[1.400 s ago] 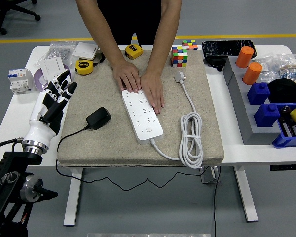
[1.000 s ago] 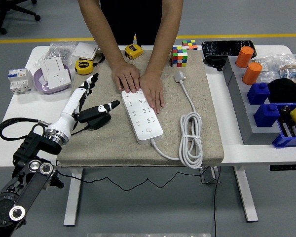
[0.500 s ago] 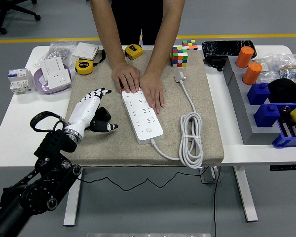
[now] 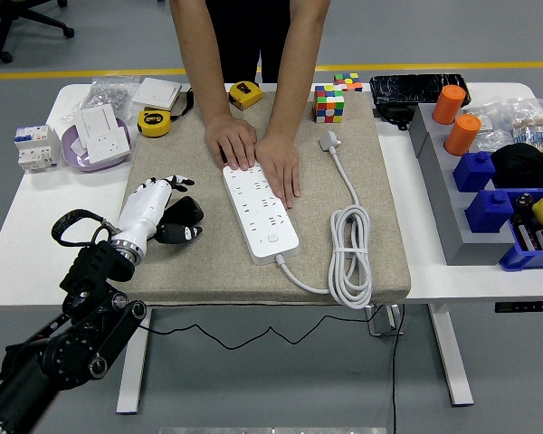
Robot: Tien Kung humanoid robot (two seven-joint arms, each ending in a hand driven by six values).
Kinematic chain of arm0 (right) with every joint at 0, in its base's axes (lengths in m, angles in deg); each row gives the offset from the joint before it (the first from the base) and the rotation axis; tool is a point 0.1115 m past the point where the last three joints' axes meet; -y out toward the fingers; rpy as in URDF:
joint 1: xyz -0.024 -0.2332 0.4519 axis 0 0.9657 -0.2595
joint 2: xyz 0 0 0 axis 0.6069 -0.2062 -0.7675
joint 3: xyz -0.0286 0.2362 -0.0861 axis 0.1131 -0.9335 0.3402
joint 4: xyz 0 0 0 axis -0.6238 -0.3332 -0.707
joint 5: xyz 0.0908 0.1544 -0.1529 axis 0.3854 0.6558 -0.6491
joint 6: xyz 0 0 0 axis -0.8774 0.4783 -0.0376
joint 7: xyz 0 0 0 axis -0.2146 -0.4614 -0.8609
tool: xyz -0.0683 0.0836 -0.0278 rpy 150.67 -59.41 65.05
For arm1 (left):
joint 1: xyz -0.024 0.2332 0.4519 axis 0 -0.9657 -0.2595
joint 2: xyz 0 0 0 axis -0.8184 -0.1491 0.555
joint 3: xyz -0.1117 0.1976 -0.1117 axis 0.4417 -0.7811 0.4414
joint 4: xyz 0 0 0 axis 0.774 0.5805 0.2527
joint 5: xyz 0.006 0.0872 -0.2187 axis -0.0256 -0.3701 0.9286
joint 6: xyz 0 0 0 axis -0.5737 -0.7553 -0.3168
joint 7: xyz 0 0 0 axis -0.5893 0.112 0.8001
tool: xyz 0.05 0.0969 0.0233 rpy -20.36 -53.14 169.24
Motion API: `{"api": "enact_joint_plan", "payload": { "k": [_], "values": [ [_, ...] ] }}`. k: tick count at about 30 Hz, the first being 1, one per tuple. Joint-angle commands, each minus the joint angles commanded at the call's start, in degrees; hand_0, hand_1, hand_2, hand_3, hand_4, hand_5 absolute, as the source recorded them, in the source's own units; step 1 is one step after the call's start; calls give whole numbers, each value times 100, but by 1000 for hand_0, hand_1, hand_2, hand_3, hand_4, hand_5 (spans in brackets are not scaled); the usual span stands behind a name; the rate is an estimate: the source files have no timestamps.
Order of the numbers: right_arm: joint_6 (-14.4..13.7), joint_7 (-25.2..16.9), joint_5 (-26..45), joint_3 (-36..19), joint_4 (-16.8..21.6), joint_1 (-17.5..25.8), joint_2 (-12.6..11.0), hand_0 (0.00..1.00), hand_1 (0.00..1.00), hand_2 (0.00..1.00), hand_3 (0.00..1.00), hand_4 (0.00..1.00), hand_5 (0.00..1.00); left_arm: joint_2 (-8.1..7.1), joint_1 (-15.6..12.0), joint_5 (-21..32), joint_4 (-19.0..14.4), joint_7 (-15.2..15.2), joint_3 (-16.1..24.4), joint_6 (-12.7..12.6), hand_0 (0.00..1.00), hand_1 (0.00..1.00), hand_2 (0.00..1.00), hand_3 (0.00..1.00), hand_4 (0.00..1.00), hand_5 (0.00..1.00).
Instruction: Pick up the plug,place it near the board,insert it into the board,press the button
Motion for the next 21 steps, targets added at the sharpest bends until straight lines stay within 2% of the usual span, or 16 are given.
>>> {"api": "enact_joint_plan", "payload": {
  "k": [3,4,9,10,15,16,21],
  "values": [
    [-1,-5,24,27,0,-4,-3,826,726,702,638,941,601,0,6,23,36,2,40,-6,801,767,629,629,884,77],
    [-1,-5,23,28,0,-5,-4,825,726,702,636,941,600,0,9,29,47,-5,54,-7,581,582,485,527,867,112],
    [2,2,4,10,0,-2,-7,825,726,702,636,941,600,0,40,-31,96,-2,73,-8,581,582,485,527,867,112],
    [2,3,-1,3,0,-1,-8,825,726,703,637,941,601,0,45,-34,102,-5,75,-10,473,439,433,493,813,140],
    [1,6,-18,-26,0,3,-10,825,726,703,637,941,601,0,64,-88,124,5,93,3,473,439,433,493,813,140],
    [1,6,-18,-28,0,3,-10,826,725,702,638,941,601,0,66,-96,128,7,96,7,427,388,402,468,773,155],
    [-2,-1,-1,-18,0,-4,-10,826,725,702,638,941,601,0,67,-116,138,19,99,34,427,388,402,468,773,155]
  ]
}}
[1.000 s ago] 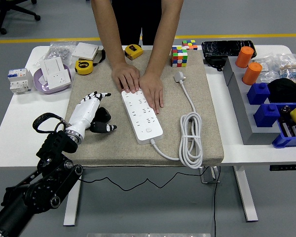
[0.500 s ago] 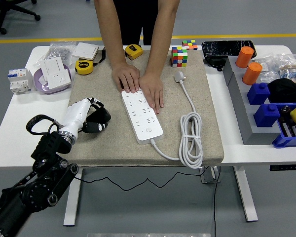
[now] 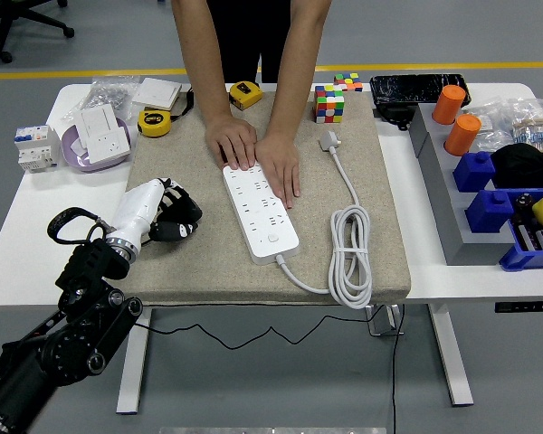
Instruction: Pick up the plug,place it near the board,insert it into the board,press the button
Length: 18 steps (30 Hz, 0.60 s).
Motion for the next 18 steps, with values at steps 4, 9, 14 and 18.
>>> {"api": "enact_joint_plan", "payload": {
  "k": [4,9,14,18],
  "values": [
    [-2,-3,7,-3,0,-2,4,825,726,703,637,941,601,0,-16,31,-88,22,-23,18,417,362,385,461,773,158],
    [-2,-2,4,-12,0,-6,4,825,725,702,638,941,599,0,-3,125,-338,64,-134,30,412,353,370,457,774,155],
    [-3,-1,1,-26,0,-16,2,826,725,702,637,941,600,-94,110,297,-612,57,-419,32,408,344,360,451,757,160],
    [-4,0,8,-30,0,-25,-6,826,725,702,637,941,600,-342,372,515,-722,27,-908,40,408,344,360,451,757,160]
  ]
}}
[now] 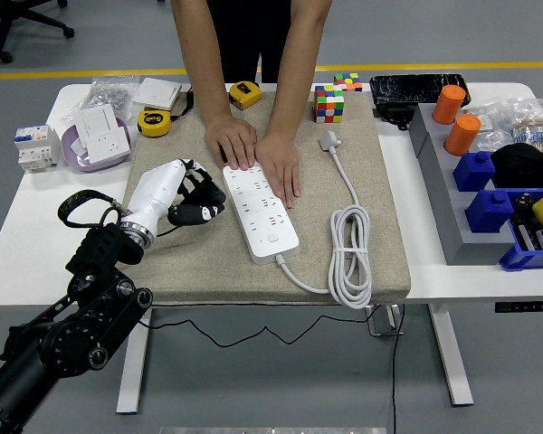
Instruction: Pick up the plug,place it near the board,insert it into the board,press the button
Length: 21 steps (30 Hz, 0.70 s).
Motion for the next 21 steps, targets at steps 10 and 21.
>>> {"api": "enact_joint_plan", "payload": {
  "k": [10,21],
  "values": [
    [3,4,13,19,0,-31,-24,825,725,702,638,941,600,-398,790,214,150,-121,-1422,-3,414,345,355,447,720,157],
    [6,7,9,38,0,-50,-35,824,725,702,638,941,600,-275,1187,112,865,-303,-1751,-177,421,350,358,447,713,154]
  ]
}}
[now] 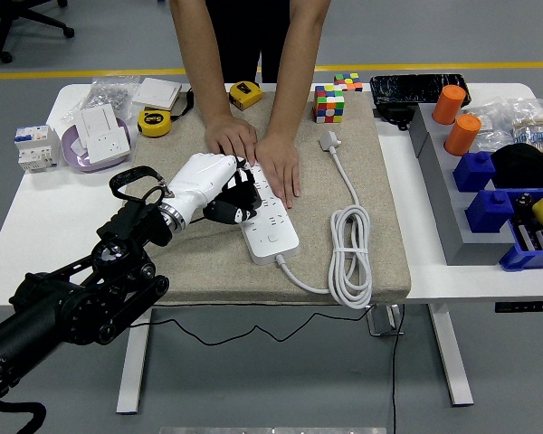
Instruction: Pick up the plug,place it near the board,insert it into the board,press the button
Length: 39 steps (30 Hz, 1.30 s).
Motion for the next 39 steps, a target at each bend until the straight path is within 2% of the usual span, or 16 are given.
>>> {"api": "enact_joint_plan", "payload": {
  "k": [14,39],
  "values": [
    [-1,-10,28,52,0,4,-5,823,725,702,638,941,600,50,-12,-83,280,-29,-16,-8,426,353,360,448,712,152],
    [1,-3,-12,8,0,-1,-23,824,725,701,638,940,600,93,81,-140,439,-42,-115,27,441,360,364,451,717,149]
  ]
}}
